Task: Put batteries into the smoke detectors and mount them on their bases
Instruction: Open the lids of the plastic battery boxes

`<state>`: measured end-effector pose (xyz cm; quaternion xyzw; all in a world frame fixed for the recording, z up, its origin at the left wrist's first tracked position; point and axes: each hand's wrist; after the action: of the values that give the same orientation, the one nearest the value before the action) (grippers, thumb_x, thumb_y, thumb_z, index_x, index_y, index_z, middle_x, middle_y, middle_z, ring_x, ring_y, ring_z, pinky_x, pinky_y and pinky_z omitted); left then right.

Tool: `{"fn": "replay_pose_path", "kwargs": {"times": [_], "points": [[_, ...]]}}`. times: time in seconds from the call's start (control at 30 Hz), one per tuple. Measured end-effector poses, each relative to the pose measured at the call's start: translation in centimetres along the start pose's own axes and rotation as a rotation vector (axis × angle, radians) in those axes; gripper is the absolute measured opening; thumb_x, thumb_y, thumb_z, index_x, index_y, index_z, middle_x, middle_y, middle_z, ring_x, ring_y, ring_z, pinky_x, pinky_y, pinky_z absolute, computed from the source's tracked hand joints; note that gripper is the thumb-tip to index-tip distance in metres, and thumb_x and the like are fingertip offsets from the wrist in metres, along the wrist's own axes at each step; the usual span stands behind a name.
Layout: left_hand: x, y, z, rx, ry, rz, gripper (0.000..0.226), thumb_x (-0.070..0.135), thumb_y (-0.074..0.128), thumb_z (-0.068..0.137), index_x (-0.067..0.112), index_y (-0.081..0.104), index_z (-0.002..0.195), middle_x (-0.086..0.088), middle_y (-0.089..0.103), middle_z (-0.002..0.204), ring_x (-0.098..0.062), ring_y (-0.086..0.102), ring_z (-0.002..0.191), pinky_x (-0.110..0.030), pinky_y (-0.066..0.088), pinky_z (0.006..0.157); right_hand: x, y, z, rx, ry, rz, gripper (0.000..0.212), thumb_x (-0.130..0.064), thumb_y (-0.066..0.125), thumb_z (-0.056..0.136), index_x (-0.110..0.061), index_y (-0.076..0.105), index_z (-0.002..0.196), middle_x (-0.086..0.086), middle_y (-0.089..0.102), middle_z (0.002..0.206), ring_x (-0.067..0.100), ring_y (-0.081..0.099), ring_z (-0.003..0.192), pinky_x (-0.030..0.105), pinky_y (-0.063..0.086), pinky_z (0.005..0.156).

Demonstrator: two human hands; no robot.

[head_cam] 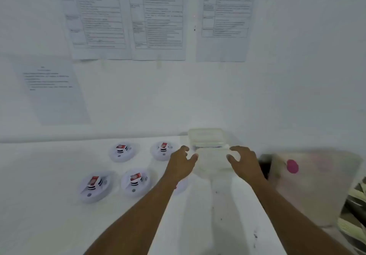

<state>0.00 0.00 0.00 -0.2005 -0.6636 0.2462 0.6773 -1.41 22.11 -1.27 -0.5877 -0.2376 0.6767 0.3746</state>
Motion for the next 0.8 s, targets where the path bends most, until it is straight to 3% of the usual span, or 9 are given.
{"fn": "replay_pose_path", "kwargs": {"times": [0.13,0.23,0.3,0.4,0.57,0.8], "points": [[1.2,2.7,0.7,-0.004,-0.103,-0.066,0.053,0.039,0.054,0.096,0.011,0.042,0.141,-0.013,0.053,0.139,-0.025,0.052,0.125,-0.026,0.039,0.09,0.6,0.5,-0.3,-0.078,0.095,0.178,0.051,-0.032,0.058,0.096,-0.015,0.045,0.142,0.008,0.043,0.146,0.023,0.04,0.136,0.031,0.029,0.111],[1.5,4.5,1.0,0.004,-0.147,-0.097,0.05,0.036,0.053,0.097,0.013,0.042,0.14,-0.012,0.051,0.14,-0.026,0.05,0.125,-0.029,0.041,0.094,1.2,0.2,0.1,-0.034,0.132,0.27,0.05,-0.028,0.058,0.095,-0.017,0.044,0.142,0.01,0.046,0.138,0.024,0.049,0.123,0.032,0.04,0.101],[1.5,5.2,1.0,0.063,-0.174,-0.121,0.04,0.034,0.054,0.096,0.014,0.047,0.13,-0.013,0.056,0.128,-0.027,0.055,0.115,-0.038,0.048,0.093,1.9,0.0,0.4,-0.037,0.194,0.343,0.049,-0.028,0.057,0.095,-0.018,0.044,0.141,0.009,0.051,0.131,0.025,0.054,0.115,0.039,0.047,0.098],[1.1,5.9,0.7,0.125,-0.206,-0.116,0.029,0.032,0.055,0.095,0.013,0.046,0.116,-0.012,0.06,0.111,-0.028,0.059,0.102,-0.045,0.052,0.087,3.1,0.4,0.4,-0.087,0.26,0.397,0.037,-0.032,0.054,0.095,-0.018,0.054,0.13,0.006,0.06,0.121,0.025,0.059,0.107,0.043,0.051,0.093],[0.5,6.3,0.0,0.116,-0.213,-0.095,0.034,0.038,0.051,0.098,0.009,0.047,0.116,-0.011,0.059,0.112,-0.028,0.058,0.101,-0.041,0.049,0.086,3.5,1.2,0.0,-0.092,0.267,0.451,0.024,-0.035,0.05,0.097,-0.015,0.062,0.103,0.006,0.065,0.106,0.024,0.06,0.096,0.042,0.052,0.086],[0.1,6.6,0.7,0.137,-0.147,0.053,0.034,0.039,0.048,0.099,0.011,0.047,0.118,-0.01,0.061,0.114,-0.026,0.059,0.1,-0.037,0.049,0.081,3.7,1.8,1.0,-0.141,0.304,0.425,0.032,-0.047,0.051,0.095,-0.018,0.056,0.107,0.005,0.061,0.105,0.024,0.06,0.094,0.041,0.052,0.081]]}}
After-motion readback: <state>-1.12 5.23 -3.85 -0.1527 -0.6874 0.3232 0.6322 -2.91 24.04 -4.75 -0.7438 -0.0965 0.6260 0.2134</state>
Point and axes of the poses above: each hand's wrist, its own z-axis towards the middle knuckle, its own y-axis out of the palm, x = y × z
